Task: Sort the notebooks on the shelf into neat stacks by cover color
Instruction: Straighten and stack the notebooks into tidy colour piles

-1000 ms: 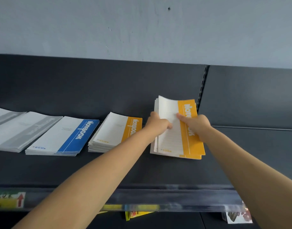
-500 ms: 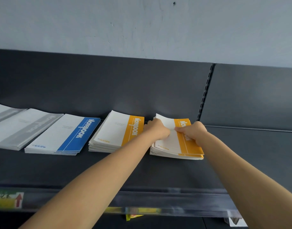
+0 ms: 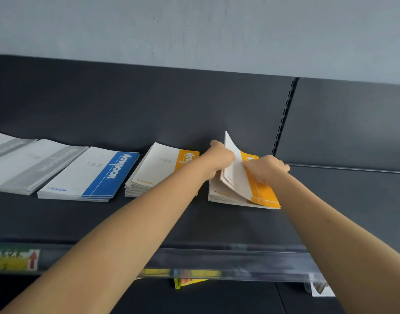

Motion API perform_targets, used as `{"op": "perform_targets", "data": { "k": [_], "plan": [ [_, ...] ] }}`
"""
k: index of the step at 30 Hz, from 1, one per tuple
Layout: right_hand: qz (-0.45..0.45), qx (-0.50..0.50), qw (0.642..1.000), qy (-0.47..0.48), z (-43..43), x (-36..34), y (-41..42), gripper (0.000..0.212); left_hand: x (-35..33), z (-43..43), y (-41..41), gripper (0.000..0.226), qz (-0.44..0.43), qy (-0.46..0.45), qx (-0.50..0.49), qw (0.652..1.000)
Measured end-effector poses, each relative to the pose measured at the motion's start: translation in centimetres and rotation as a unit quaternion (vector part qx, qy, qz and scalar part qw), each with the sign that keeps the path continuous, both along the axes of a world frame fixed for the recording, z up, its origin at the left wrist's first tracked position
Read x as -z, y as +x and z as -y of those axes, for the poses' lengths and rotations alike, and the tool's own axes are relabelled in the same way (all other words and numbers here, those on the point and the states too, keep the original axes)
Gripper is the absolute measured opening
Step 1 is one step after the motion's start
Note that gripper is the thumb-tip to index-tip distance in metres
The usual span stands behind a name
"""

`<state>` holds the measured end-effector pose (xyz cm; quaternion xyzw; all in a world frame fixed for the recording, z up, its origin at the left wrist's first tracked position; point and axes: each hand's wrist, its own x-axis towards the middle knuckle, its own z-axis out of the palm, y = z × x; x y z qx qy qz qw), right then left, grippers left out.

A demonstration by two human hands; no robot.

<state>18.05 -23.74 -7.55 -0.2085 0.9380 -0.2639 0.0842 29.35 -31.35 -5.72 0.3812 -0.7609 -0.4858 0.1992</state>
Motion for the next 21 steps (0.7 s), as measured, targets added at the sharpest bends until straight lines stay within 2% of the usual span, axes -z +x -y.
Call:
{"op": "perform_targets", "data": {
  "k": [3, 5, 7, 10, 13, 15, 17, 19, 21],
  "plan": [
    [-0.016, 0.021, 0.999, -0.025, -0.7, -1.7, 0.4, 0.077, -1.2, 1.4, 1.2, 0.034, -0.051, -0.007, -0.018, 0.999],
    [0.007, -0.002, 0.996, -0.09, -0.5, -3.4, 0.9, 0.065, -2.6, 2.6, 2.7, 0.02, -0.07, -0.015, -0.035, 0.997],
    [0.05, -0.062, 0.981, -0.176, 0.3, -4.8, 2.3, 0.042, -3.8, 4.2, 4.4, 0.02, -0.074, -0.024, -0.054, 0.996],
    [0.136, -0.118, 0.954, -0.24, 2.5, -5.9, 5.6, 0.038, -4.7, 6.5, 7.2, 0.025, -0.059, -0.032, -0.084, 0.994],
    [0.15, -0.149, 0.953, -0.219, 4.8, -5.5, 8.8, 0.046, -4.7, 8.5, 9.9, 0.017, -0.015, -0.065, -0.101, 0.993],
    [0.12, -0.172, 0.964, -0.164, 6.2, -4.5, 10.0, 0.039, -4.0, 9.4, 11.2, 0.011, 0.026, -0.106, -0.097, 0.989],
    [0.061, -0.192, 0.974, -0.103, 6.9, -3.5, 10.9, 0.02, -2.6, 9.7, 12.0, 0.019, 0.086, -0.137, -0.078, 0.984],
    [0.029, -0.2, 0.978, -0.053, 7.4, -2.5, 11.7, 0.024, -1.2, 9.5, 12.4, 0.022, 0.184, -0.183, -0.055, 0.964],
    [0.028, -0.21, 0.977, -0.019, 7.6, -1.5, 12.2, 0.023, -0.1, 9.4, 12.6, 0.043, 0.264, -0.239, -0.052, 0.933]
  ]
}}
